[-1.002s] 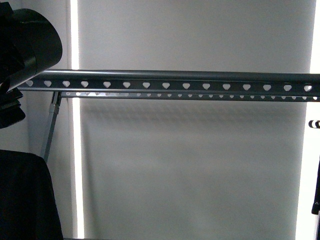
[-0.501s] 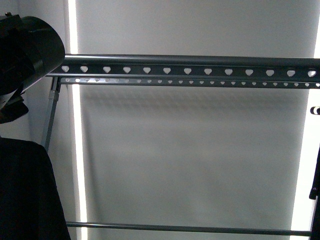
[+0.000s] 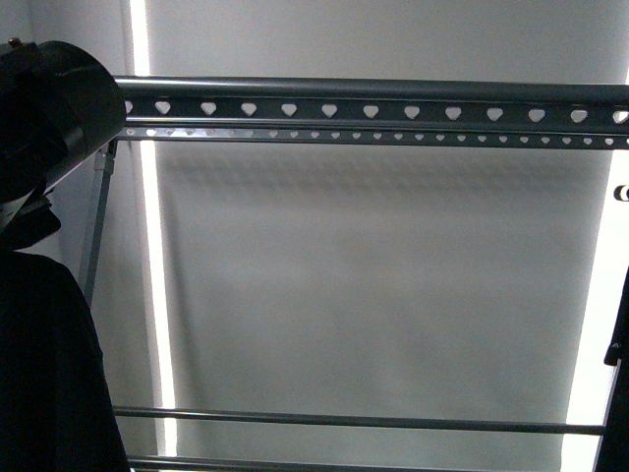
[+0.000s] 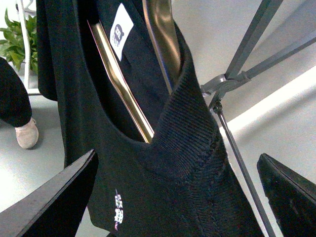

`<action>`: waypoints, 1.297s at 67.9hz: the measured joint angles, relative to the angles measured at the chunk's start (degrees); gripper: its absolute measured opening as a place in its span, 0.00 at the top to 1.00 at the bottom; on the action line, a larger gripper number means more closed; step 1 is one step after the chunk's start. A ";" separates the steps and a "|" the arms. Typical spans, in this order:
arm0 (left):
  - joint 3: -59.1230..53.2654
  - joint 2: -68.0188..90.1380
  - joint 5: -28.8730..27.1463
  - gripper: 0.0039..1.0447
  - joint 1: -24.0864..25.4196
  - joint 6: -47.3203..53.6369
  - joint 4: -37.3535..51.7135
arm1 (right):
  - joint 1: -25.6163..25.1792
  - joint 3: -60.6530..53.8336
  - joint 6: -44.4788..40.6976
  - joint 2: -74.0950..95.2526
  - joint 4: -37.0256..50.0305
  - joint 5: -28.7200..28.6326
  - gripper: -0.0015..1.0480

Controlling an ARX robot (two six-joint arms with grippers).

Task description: Hang clothes on hanger

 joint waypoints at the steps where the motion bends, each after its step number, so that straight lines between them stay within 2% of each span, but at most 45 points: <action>1: -0.68 0.00 0.24 0.06 0.22 0.35 1.42 | 0.00 0.00 0.00 0.00 0.00 -0.02 0.07; 5: -0.76 0.61 0.50 0.06 0.13 0.24 1.07 | 0.00 0.00 0.00 0.00 0.00 0.02 0.07; 7: -0.59 0.79 0.70 0.10 0.15 0.20 -0.55 | 0.00 0.00 0.00 0.00 0.00 0.00 0.07; 29: 1.95 2.21 1.42 0.63 -0.55 0.94 -2.36 | 0.00 0.00 0.00 0.00 0.00 0.00 0.07; 45: 0.92 0.48 2.38 0.95 -0.68 0.79 -1.05 | 0.00 0.00 0.00 0.00 0.00 -0.02 0.07; 52: -0.50 -1.01 2.64 0.96 -0.92 1.77 0.83 | 0.00 0.00 0.00 0.00 0.00 0.00 0.07; 74: -10.47 -6.82 8.98 0.96 -2.49 13.68 17.94 | 0.00 0.00 0.00 0.00 0.00 -0.02 0.07; 82: -13.77 -8.52 13.40 0.96 -3.28 18.40 24.55 | 0.00 0.00 0.00 0.00 0.00 -0.02 0.07; 88: -14.05 -7.74 20.68 0.96 -2.54 25.29 32.00 | 0.00 0.00 0.00 0.00 0.00 0.00 0.07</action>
